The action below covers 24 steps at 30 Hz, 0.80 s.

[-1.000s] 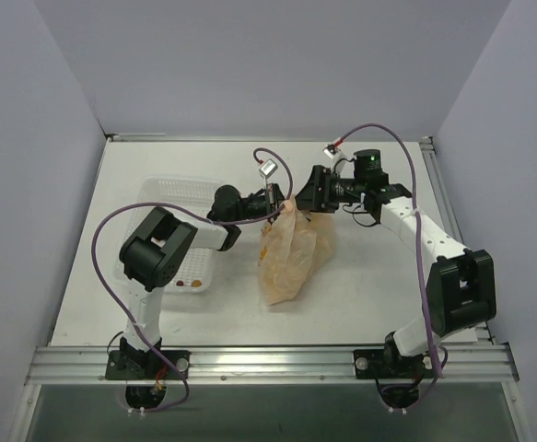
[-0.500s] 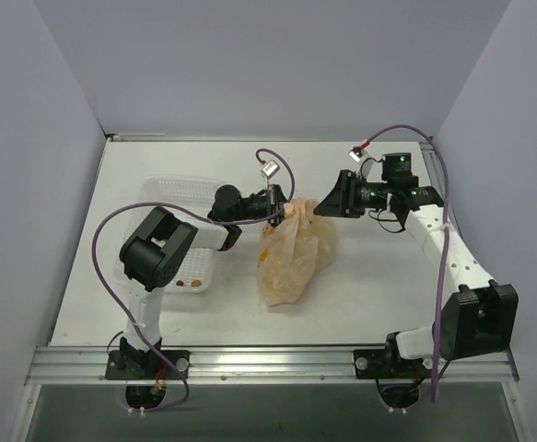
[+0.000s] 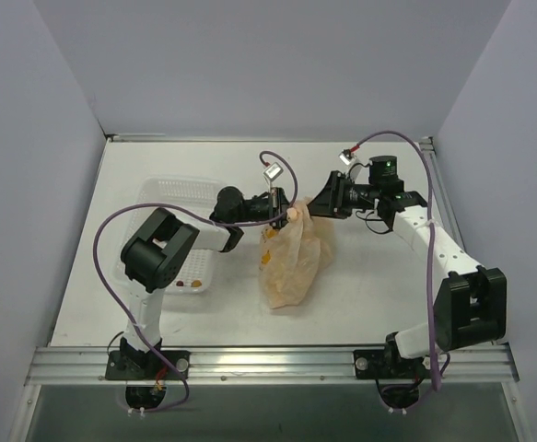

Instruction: Place the fake fruits into the plastic bag and tie a complex knot

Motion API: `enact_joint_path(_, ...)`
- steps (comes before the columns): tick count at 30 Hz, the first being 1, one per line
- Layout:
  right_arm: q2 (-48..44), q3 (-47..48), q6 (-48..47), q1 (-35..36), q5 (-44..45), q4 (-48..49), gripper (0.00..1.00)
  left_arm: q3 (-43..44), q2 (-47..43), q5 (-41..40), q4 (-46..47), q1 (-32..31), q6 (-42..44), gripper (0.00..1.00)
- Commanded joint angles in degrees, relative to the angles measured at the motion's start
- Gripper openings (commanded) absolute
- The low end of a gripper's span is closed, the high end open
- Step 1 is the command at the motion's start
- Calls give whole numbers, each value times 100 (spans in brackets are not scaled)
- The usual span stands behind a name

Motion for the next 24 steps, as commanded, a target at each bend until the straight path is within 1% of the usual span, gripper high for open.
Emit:
enact_joint_path(1,-8,255,338,204,7,948,34,190,-108,179,1462,-189,117,0)
enact_joint_path(2,-25,264,330,266,-1,957,34,199,-108,171,1453,-189,125,0)
enact_joint_path(4,-87,203,269,301,-19,861,38,216,-108,118,1392,-163,152,0)
enact_joint_path(5,-104,107,216,328,-45,791,47,234,-117,83,1348,-137,160,0)
enact_joint_path(8,-245,-26,-39,328,-80,456,63,392,-90,30,1260,-75,187,0)
enact_joint_path(10,-420,-131,-180,284,-80,-52,64,506,-90,30,1190,-22,196,0)
enact_joint_path(12,-544,-228,-303,197,-37,-281,70,550,-90,30,1163,-4,187,0)
enact_joint_path(15,-693,-333,-304,178,-80,-379,71,612,-90,-14,1163,-13,161,0)
enact_joint_path(17,-667,-456,-128,301,-72,-143,68,726,-64,-49,1163,-57,126,0)
enact_joint_path(18,-632,-500,186,345,-46,345,68,787,-38,-49,1172,-75,91,0)
enact_joint_path(20,-448,-501,600,372,7,1006,65,998,-11,-5,1181,-145,64,0)
enact_joint_path(21,-387,-457,924,372,25,1584,64,1068,-3,12,1181,-154,64,0)
enact_joint_path(24,0,104,892,363,-19,1792,63,1306,-2,118,1137,-154,90,0)
